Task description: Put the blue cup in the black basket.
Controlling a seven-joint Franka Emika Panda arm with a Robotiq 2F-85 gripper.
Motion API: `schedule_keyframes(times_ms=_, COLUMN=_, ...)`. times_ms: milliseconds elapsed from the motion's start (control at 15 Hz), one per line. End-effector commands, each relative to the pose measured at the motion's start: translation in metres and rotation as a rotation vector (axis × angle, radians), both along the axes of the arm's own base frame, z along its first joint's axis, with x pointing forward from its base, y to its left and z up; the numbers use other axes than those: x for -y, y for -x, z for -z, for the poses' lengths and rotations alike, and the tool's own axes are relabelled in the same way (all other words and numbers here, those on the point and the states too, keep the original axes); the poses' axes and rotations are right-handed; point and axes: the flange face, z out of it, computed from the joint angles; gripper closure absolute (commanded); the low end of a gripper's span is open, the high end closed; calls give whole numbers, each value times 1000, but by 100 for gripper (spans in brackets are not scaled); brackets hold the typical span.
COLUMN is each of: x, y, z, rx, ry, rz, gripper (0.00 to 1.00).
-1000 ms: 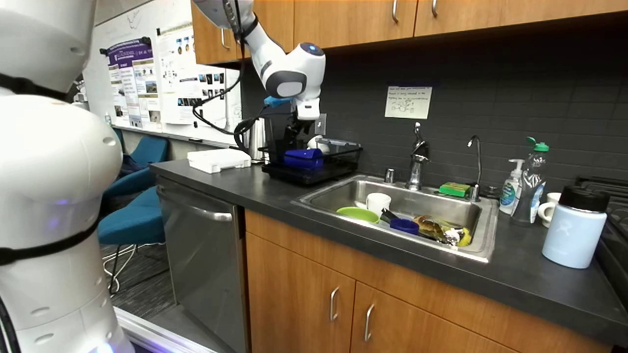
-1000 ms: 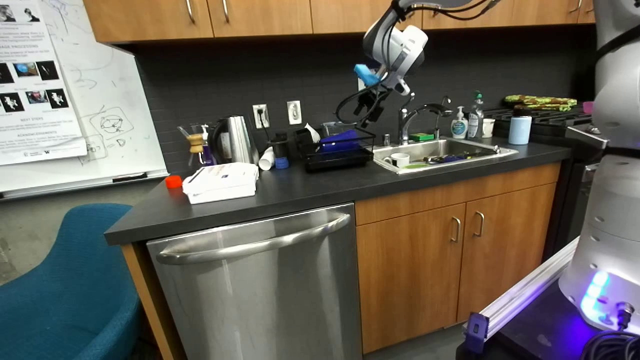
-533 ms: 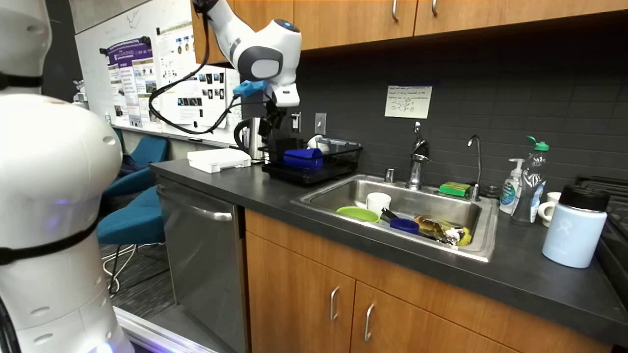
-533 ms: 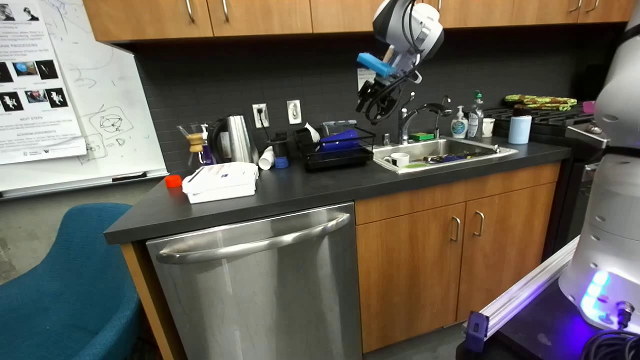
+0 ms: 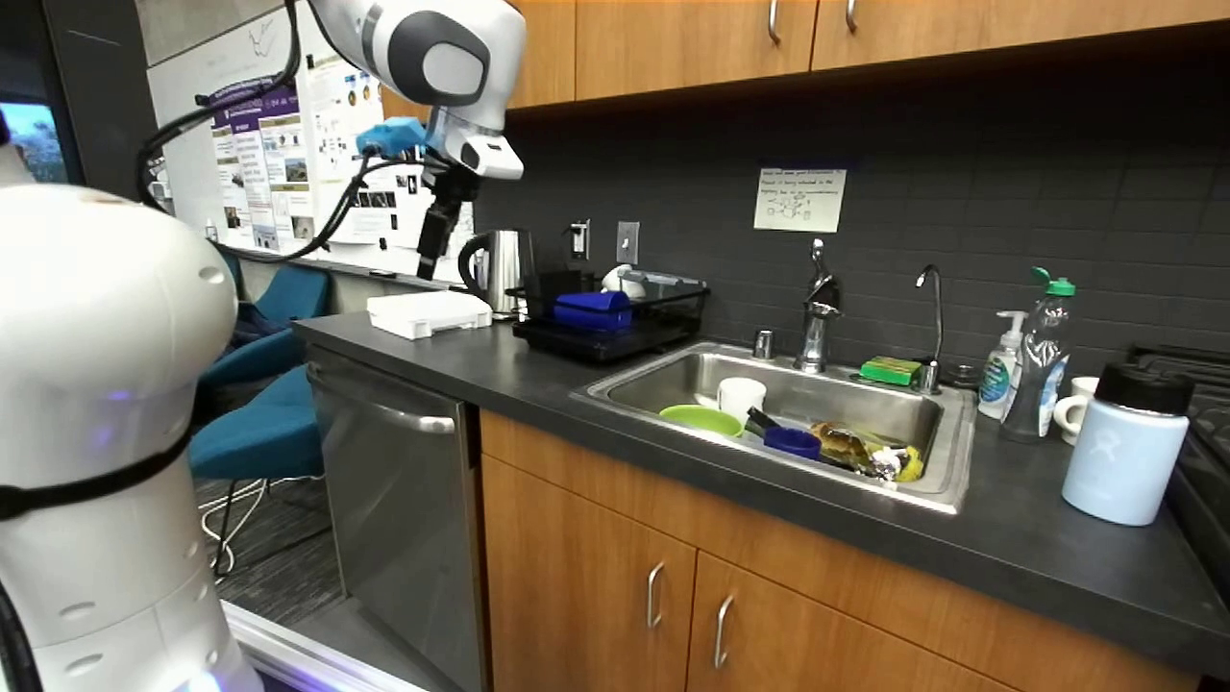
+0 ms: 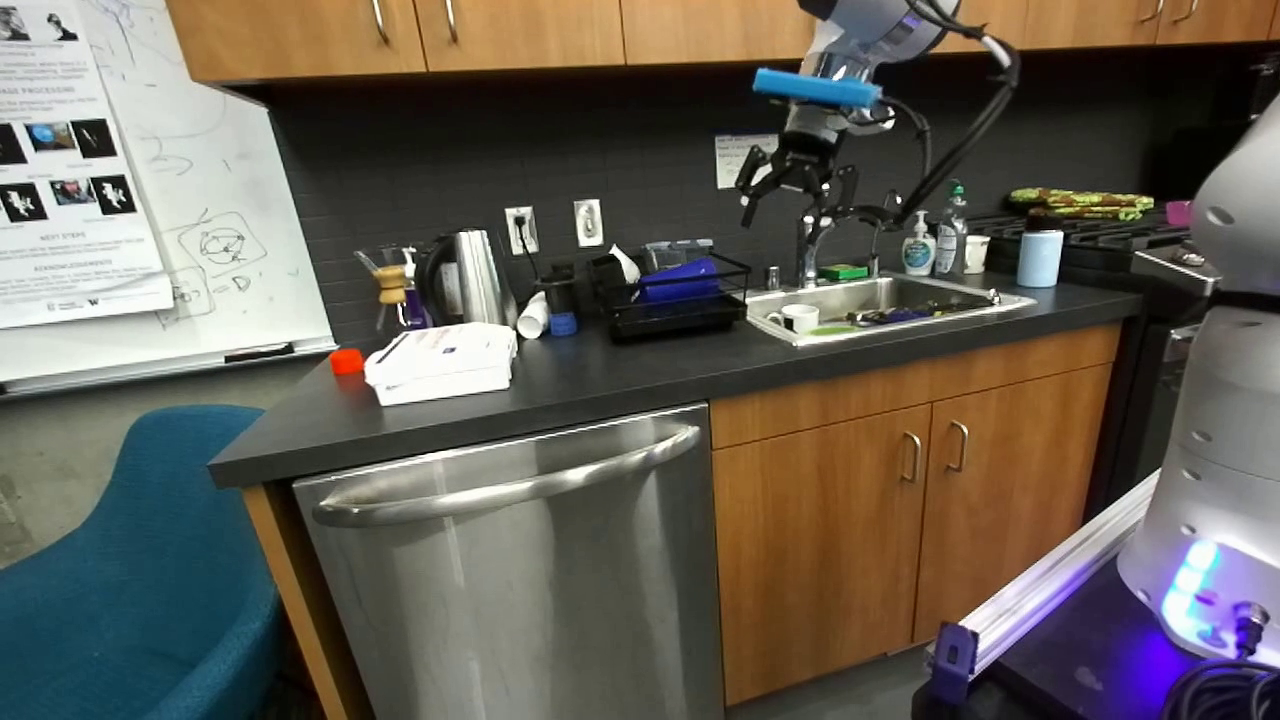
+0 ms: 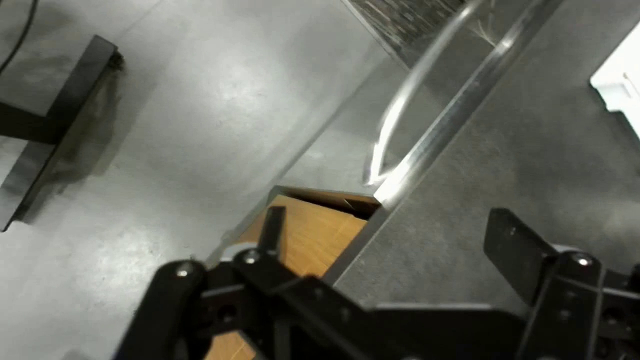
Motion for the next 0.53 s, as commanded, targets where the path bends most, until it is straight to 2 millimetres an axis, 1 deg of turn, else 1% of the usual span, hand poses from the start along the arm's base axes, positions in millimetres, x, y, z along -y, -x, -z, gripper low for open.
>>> schedule_keyframes(times_ms=0, x=0, y=7, z=-5, rx=3, ry=0, rz=-9, gripper=0)
schedule_keyframes(times_ms=133, x=0, y=8, z=-7, rx=10, ry=1, rz=-7, gripper=0)
schedule_keyframes(times_ms=333, x=0, y=4, z=1, rx=-5, ry=3, rz=-6, gripper=0)
schedule_keyframes(times_ms=467, x=0, y=3, z=2, rx=-8, ry=4, rz=-6, gripper=0)
